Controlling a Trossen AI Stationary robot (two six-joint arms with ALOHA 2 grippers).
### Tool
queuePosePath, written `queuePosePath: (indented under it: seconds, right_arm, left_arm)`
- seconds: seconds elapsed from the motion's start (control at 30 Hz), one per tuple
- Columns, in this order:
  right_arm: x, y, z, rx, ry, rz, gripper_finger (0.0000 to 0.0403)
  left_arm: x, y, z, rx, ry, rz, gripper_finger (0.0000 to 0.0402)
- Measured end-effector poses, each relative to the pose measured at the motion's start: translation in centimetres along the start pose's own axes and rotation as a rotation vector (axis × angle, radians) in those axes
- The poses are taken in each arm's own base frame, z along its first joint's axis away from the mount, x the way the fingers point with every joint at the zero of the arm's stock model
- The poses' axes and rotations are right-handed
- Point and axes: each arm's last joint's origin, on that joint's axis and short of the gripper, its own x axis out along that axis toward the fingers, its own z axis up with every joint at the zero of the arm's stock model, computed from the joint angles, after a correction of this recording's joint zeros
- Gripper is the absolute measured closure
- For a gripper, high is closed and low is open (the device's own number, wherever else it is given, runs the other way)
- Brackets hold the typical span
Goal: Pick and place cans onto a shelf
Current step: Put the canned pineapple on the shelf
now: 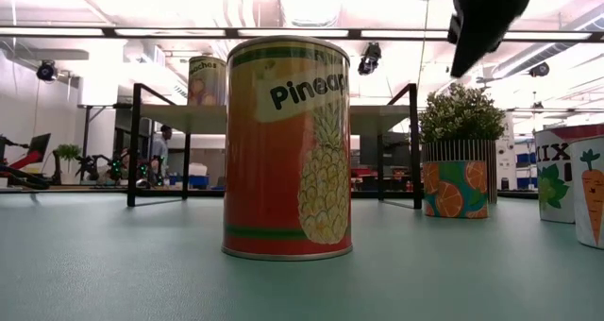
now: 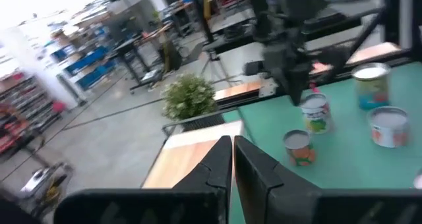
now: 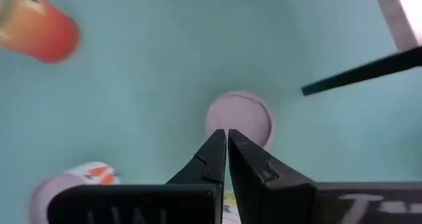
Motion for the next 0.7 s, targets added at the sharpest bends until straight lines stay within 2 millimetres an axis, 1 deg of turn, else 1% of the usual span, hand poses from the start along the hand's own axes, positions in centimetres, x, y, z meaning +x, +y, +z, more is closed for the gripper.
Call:
queuePosePath:
  seconds: [0.13,0.27,0.33,0.4,0.53,0.63,0.7]
  right_arm:
    - [1.1,-0.5,-0.7,0.001,0.037,-0.016,0.0394]
    - [1.5,-0.8,-1.3,0.03,0.077,-0.034,0.0387]
    - [1.5,-1.0,-1.6,0.128,0.12,-0.053,0.037]
    - [1.3,-1.6,-1.8,0.213,0.164,-0.096,0.0341]
    - [0.4,-2.3,-2.3,0.234,0.249,-0.164,0.027]
    - [0.0,-2.2,-2.4,0.217,0.265,-0.175,0.0218]
    - [-0.1,-2.2,-2.5,0.161,0.255,-0.182,0.0188]
  left_arm:
    - [-0.4,0.8,-0.2,-0.04,0.026,0.122,0.0402]
    - [-0.7,1.0,-0.7,-0.049,0.024,0.136,0.0402]
    - [-0.8,1.0,-1.0,-0.049,0.023,0.136,0.0402]
    - [-1.0,1.2,-1.0,-0.06,0.015,0.138,0.0402]
    - [-1.1,1.3,-1.0,-0.066,0.011,0.139,0.0402]
    - [-1.1,1.3,-1.0,-0.066,0.011,0.139,0.0402]
    - [-1.0,1.3,-1.0,-0.065,0.011,0.139,0.0402]
